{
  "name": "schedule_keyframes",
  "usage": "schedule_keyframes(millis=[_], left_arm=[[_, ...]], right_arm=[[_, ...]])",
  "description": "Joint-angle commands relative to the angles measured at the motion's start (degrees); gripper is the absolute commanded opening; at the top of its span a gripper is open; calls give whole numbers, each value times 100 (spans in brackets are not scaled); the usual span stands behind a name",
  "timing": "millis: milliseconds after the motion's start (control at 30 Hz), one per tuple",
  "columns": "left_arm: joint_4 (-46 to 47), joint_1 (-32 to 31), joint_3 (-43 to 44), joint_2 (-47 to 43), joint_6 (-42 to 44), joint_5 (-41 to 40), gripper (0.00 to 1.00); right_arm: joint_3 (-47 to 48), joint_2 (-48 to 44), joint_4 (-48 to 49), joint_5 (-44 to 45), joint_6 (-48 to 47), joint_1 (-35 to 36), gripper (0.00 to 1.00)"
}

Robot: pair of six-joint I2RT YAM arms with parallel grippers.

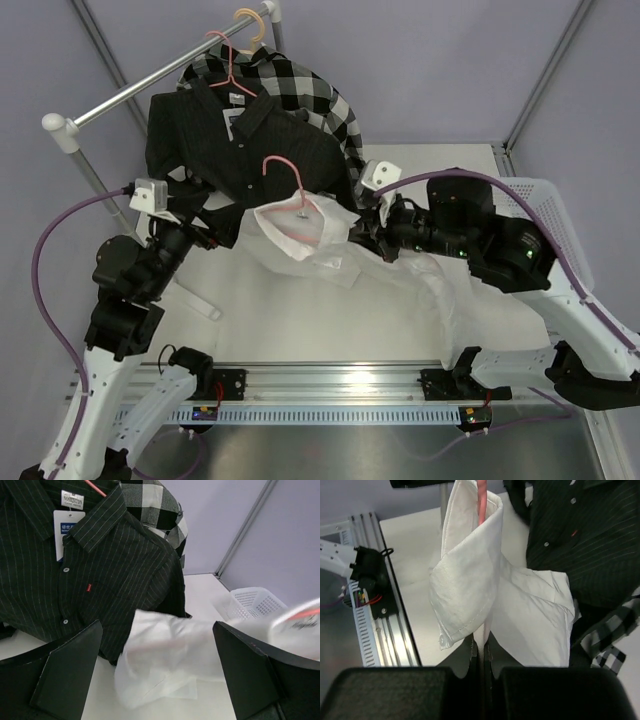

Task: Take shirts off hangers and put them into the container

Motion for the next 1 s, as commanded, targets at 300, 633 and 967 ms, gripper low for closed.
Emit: schedule_keyframes(millis=[300, 633, 967], left_arm=[[310, 26, 125, 353, -134, 1175, 96], [292, -316, 398, 1004, -671, 1264, 84], [90, -369, 468, 1031, -804, -336, 88]], right_arm=[[-1774, 432, 1219, -517, -87, 22, 0], [-2020, 775, 1922, -1018, 89, -277, 0], [-2046, 837, 2168, -1045, 203, -532, 0]])
